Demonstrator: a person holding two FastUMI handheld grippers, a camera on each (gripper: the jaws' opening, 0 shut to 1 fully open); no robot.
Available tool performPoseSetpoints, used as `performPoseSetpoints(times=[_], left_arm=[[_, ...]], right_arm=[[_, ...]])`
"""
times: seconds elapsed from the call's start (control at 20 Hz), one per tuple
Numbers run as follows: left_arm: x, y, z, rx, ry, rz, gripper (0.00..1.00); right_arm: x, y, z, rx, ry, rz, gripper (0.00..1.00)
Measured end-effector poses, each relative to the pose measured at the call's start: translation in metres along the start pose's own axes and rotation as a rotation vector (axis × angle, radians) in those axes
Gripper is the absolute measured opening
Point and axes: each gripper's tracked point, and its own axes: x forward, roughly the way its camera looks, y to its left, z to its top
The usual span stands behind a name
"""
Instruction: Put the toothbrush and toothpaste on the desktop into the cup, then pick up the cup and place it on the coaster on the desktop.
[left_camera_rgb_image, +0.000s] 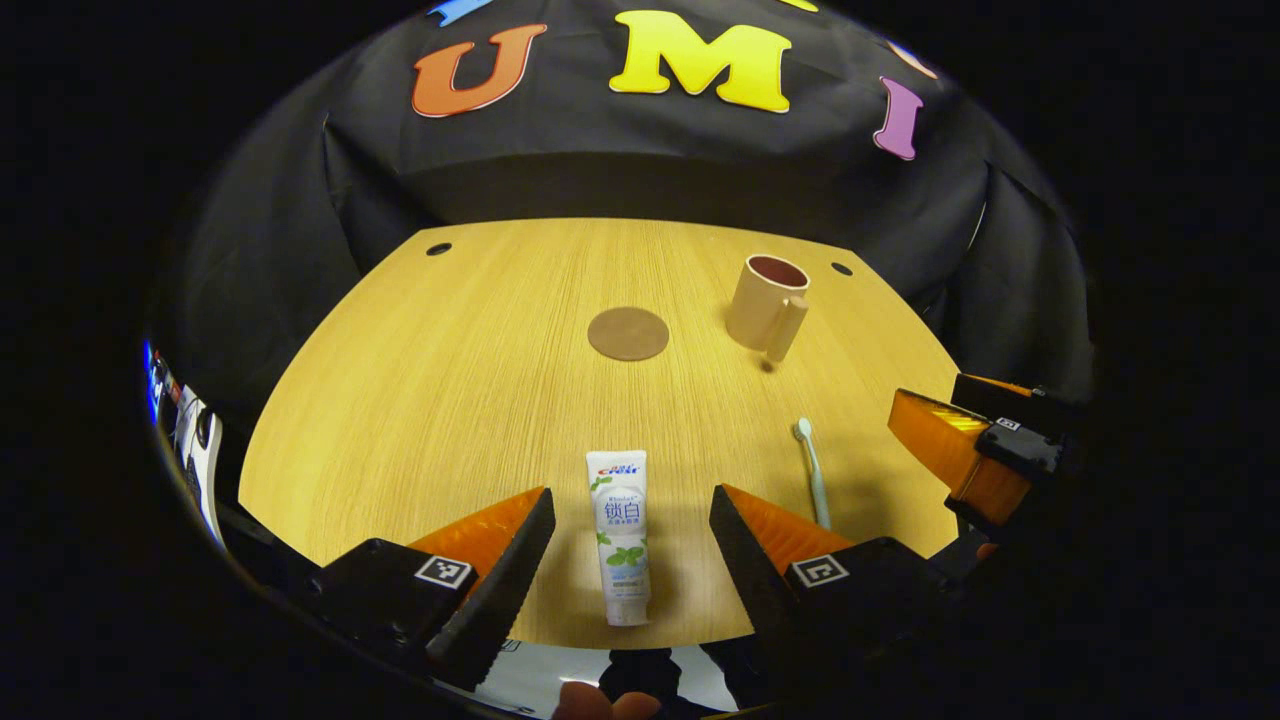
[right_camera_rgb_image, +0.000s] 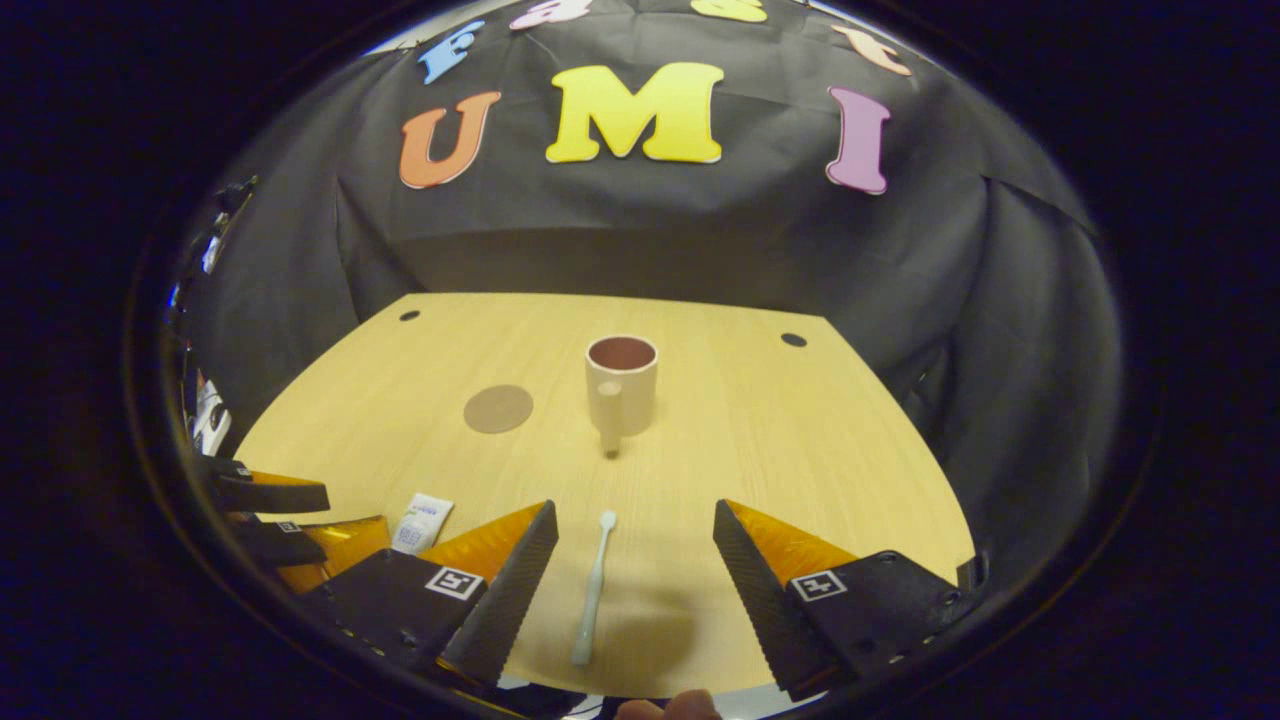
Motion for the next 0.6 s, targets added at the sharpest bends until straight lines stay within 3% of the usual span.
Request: performPoseSetpoints(times=[0.05, 0.25, 0.6], left_arm=[[0.003, 0.000, -0.007, -0.008, 0.024, -0.001, 1.00], [0.013, 0.000, -0.029, -0.049, 0.094, -0.001, 1.00], [0.023, 0.002, -0.046, -0.058, 0.157, 0.007, 1.00]], right_arm=[[0.004, 0.000, -0.009, 0.001, 0.029, 0.004, 0.99], [0.020, 0.003, -0.040, 0.005, 0.145, 0.002, 0.96], [0.035, 0.008, -0.055, -0.026, 0.222, -0.002, 0.96]])
